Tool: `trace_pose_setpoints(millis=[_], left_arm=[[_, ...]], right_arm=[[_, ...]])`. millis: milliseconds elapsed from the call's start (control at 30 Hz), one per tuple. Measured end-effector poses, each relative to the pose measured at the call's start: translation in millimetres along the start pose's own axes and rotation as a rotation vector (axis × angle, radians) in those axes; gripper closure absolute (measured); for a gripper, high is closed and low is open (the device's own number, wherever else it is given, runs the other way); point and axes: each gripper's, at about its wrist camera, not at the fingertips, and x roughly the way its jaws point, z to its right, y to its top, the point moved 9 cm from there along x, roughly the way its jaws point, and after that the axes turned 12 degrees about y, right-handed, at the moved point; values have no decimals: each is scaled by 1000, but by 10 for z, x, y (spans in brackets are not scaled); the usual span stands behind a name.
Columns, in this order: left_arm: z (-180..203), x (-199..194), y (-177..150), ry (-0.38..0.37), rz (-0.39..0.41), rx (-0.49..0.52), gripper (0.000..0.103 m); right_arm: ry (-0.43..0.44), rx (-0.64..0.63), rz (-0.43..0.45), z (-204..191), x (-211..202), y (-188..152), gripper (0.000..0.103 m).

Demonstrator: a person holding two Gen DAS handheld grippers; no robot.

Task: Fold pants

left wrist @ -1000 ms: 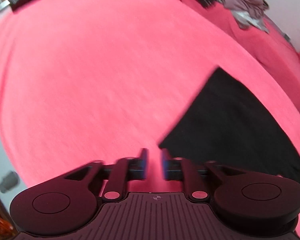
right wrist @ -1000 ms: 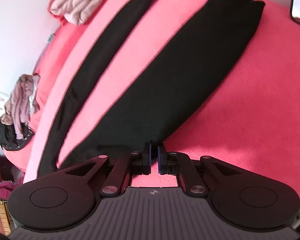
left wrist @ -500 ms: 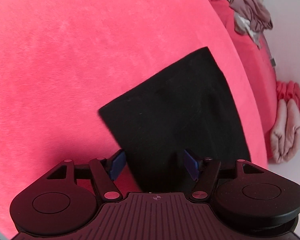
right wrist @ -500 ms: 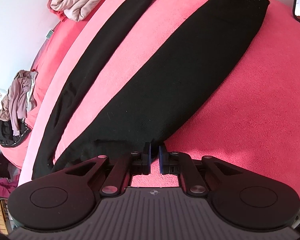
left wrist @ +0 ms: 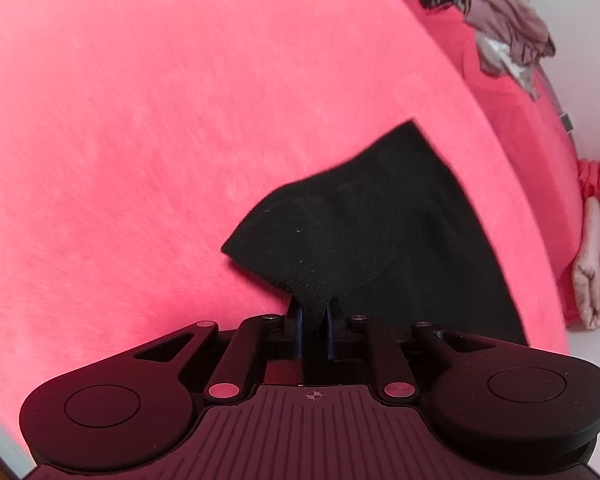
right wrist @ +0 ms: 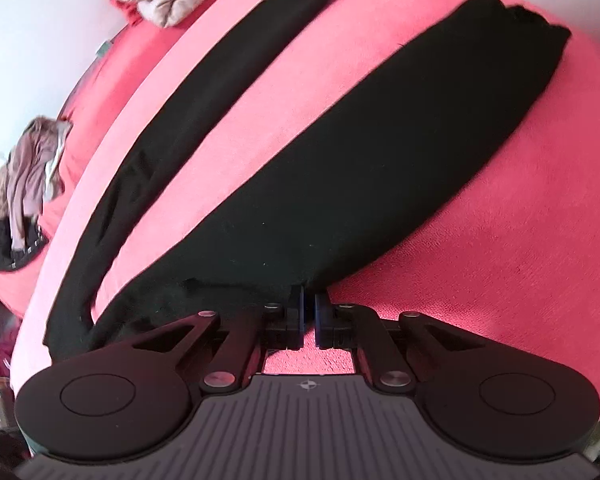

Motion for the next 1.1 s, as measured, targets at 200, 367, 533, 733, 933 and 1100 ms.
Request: trace_pose_setpoints(millis=[200,367,533,733,933,1100], left_arm=[[-186,-120,4,12,8,8,30],[-270,245,-34,20,-77,-14,21],[-410,130,23,35,-66,20,0],[-679,-53,290,137,-4,4,0],[-466,-73,355,143,18,23,0],[-19,57,408,138,34,126,0]], right_arm=[[8,-2,-54,62,-58,-202,96],[49,43,-68,94,-104,-170,83],[-53,-33,18,294,-500,27,44],[-338,-43,179,787,-703,559,44],[-380,-47,243,827,-514,844,96],[-502,-149,214,841,-594,849,85]])
